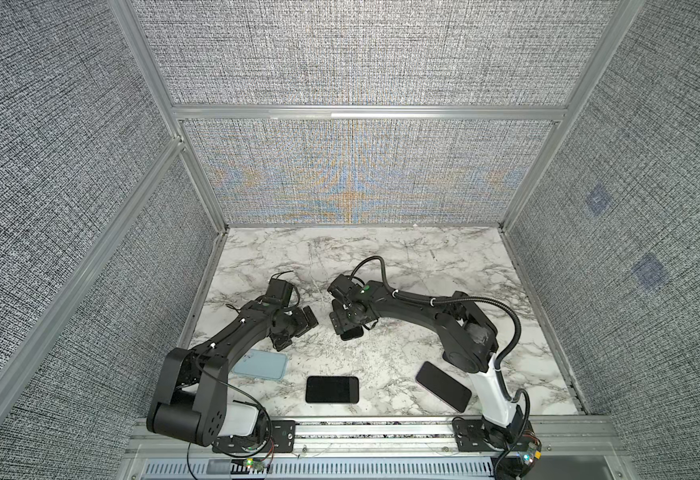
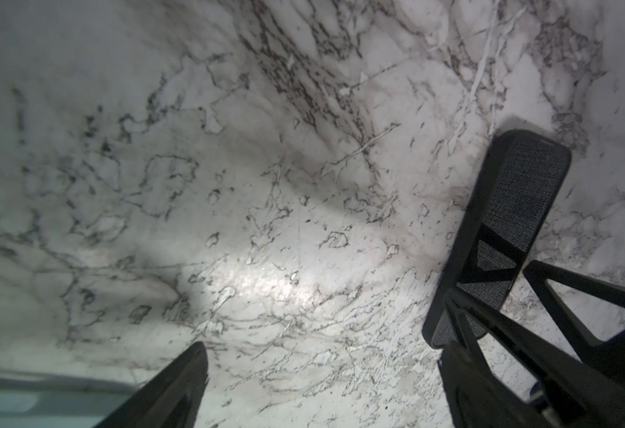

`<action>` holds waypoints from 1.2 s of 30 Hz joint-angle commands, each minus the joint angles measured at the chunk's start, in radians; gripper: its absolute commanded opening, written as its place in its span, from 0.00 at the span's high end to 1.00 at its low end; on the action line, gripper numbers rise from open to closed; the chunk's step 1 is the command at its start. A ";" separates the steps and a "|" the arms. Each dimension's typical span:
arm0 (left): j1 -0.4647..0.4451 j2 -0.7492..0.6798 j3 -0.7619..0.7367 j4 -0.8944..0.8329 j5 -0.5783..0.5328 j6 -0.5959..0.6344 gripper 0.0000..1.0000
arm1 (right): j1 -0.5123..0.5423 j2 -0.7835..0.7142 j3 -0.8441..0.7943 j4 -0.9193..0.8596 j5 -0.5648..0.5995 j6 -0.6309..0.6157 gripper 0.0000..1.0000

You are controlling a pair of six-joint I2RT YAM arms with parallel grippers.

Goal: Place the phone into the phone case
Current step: 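Lift the cased black phone with the right gripper while left gripper withdraws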

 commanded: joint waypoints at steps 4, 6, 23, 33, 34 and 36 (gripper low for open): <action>0.007 -0.017 -0.012 -0.003 0.003 0.009 0.02 | 0.002 0.038 0.023 -0.031 -0.004 0.043 0.03; 0.007 -0.018 -0.019 -0.001 0.005 0.010 0.02 | 0.003 0.065 0.048 -0.057 0.007 0.053 0.07; 0.007 0.033 0.013 0.016 0.037 0.027 0.02 | -0.050 0.007 0.023 -0.038 0.055 0.049 0.27; 0.005 0.234 0.245 0.031 0.092 0.056 0.04 | -0.235 0.035 0.147 -0.016 0.065 -0.030 0.30; 0.005 0.259 0.275 0.031 0.097 0.061 0.04 | -0.253 0.049 0.176 -0.017 0.065 -0.037 0.30; 0.005 0.320 0.344 0.025 0.104 0.069 0.05 | -0.293 0.088 0.243 -0.023 0.058 -0.049 0.30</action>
